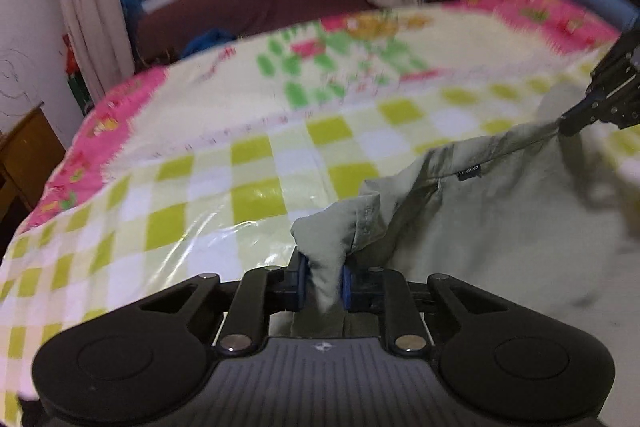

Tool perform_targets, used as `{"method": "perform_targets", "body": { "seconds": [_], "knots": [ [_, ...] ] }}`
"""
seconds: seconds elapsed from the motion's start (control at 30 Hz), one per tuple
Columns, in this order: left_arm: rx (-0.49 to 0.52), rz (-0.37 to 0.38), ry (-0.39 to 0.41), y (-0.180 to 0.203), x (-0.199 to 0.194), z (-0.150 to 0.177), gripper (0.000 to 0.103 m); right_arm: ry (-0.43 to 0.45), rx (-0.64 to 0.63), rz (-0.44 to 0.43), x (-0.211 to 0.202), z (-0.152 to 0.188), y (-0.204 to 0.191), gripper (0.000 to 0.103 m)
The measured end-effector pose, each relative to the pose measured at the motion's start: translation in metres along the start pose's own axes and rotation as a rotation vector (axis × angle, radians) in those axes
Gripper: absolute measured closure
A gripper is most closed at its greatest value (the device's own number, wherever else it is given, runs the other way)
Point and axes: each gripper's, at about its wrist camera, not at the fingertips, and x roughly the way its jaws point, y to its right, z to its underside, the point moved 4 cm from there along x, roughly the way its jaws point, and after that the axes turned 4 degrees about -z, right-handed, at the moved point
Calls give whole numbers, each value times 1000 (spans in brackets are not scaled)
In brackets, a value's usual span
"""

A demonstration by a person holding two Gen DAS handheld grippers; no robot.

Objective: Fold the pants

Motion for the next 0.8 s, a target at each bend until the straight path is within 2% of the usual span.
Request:
{"method": "perform_targets", "body": {
  "seconds": [0.13, 0.23, 0.33, 0.4, 0.47, 0.53, 0.67, 0.73, 0.8],
  "knots": [
    [-33, -6, 51, 10, -78, 38, 71, 92, 15, -46, -71, 31, -49, 101],
    [-94, -15, 11, 22, -110, 87, 71, 105, 41, -119, -101, 71, -94, 101],
    [-128, -45, -59, 42, -112, 139, 71, -1, 82, -197, -89, 130, -140, 101],
    [-143, -82, -70, 55, -107, 164, 70, -64, 81, -194, -69, 167, -170, 101],
    [-162, -119, -63, 62, -102, 174, 70, -88, 88, -152, -54, 189, -194, 101],
    [-171, -139, -46, 63, -102, 172, 70, -62, 62, -80, -54, 188, -210, 101],
    [-187, -154, -2, 50, -112, 160, 70, -22, 46, -7, -65, 164, -215, 101],
    [-167, -166, 6, 45, -118, 163, 70, 2, 45, 6, -73, 152, -214, 100],
    [-153, -178, -13, 43, -121, 178, 64, 6, 17, 7, -77, 148, -217, 98]
  ]
}}
